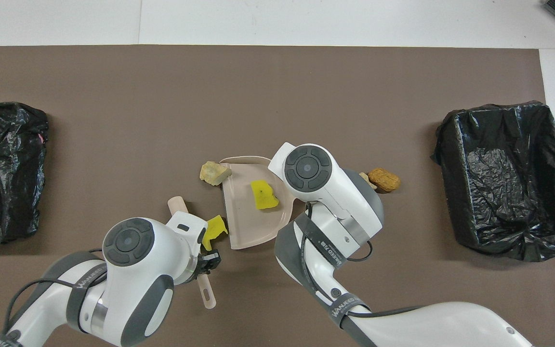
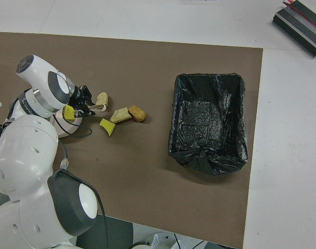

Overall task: Sweep and dump trash in bin
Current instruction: 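Brush the crumbs into the dustpan held by the right gripper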

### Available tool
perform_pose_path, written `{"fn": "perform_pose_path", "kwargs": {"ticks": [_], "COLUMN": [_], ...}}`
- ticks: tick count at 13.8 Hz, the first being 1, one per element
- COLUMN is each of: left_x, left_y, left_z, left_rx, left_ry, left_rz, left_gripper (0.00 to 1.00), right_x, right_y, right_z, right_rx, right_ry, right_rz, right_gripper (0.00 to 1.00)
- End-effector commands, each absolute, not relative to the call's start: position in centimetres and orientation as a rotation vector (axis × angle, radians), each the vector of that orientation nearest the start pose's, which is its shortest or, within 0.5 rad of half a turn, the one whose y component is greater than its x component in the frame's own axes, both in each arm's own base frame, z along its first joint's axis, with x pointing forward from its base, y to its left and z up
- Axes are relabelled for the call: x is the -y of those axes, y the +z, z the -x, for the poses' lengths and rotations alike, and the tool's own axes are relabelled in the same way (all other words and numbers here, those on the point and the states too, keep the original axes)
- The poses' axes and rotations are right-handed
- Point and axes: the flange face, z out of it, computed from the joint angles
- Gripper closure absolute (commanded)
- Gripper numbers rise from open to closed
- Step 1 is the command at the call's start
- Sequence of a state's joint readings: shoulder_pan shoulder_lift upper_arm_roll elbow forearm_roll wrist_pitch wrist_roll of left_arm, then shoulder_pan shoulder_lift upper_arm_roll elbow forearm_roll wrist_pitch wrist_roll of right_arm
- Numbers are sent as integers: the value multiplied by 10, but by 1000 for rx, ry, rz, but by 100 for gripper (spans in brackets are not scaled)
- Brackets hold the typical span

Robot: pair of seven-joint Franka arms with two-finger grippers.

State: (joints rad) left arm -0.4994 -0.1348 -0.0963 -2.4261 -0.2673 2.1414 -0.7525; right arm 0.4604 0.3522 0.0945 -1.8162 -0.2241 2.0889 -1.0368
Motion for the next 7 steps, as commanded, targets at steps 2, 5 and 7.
{"fn": "perform_pose_path", "kwargs": {"ticks": [2, 5, 7], "left_x": [319, 338, 330], "left_y": [369, 384, 404], "left_z": [-399, -411, -412], "left_rx": [490, 474, 452], "left_ry": [374, 390, 435], "left_rz": [3244, 3252, 3240], "left_gripper": [100, 100, 100], "right_x": [-320, -319, -319], "right_y": [334, 334, 335], "right_z": [-537, -536, -535], "right_rx": [-2235, -2222, -2222], "right_ry": [-166, -169, -183], "right_rz": [-1982, -1996, -1994], "right_gripper": [100, 100, 100]}}
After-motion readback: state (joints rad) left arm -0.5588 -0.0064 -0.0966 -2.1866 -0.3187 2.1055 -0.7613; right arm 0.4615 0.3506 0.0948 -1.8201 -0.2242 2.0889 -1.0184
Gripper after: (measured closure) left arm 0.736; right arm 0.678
